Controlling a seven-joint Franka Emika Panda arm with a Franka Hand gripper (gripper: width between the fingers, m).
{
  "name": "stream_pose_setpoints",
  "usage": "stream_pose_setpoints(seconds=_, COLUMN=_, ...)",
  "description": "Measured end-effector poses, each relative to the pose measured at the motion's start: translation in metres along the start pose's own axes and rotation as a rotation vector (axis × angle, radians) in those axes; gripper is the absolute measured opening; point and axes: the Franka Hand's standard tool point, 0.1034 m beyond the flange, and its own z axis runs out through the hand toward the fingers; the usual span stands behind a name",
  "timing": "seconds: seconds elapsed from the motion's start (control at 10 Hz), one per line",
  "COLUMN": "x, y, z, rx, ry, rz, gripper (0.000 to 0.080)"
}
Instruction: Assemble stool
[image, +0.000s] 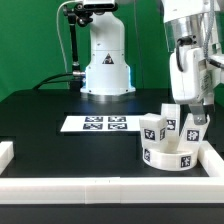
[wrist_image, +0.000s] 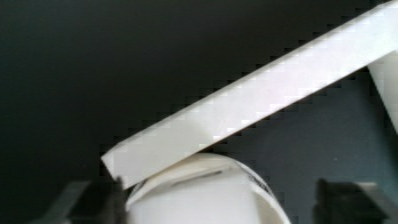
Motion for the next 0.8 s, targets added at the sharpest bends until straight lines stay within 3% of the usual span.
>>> stream_pose_setpoints(seconds=0.1, x=-0.003, y=-0.002, z=-0.005, rx=0.005, ry=-0.011, rz=-0.012, gripper=0.0544)
stream_pose_setpoints(seconds=0.2, x=-0.007, y=-0.005, z=-0.015, rx=0.011, ry=-0.029, rz=-0.012, gripper=0.0631)
stream_pose_setpoints(seconds=0.4, x=-0.017, y=-0.006, z=-0.028, rx=0.01, ry=-0.051, rz=-0.016, gripper=0.0644)
stream_pose_setpoints(seconds=0.8, x=-0.021, y=-0.005, z=-0.028, rx=0.01, ry=-0.053, rz=-0.025, gripper=0.0649)
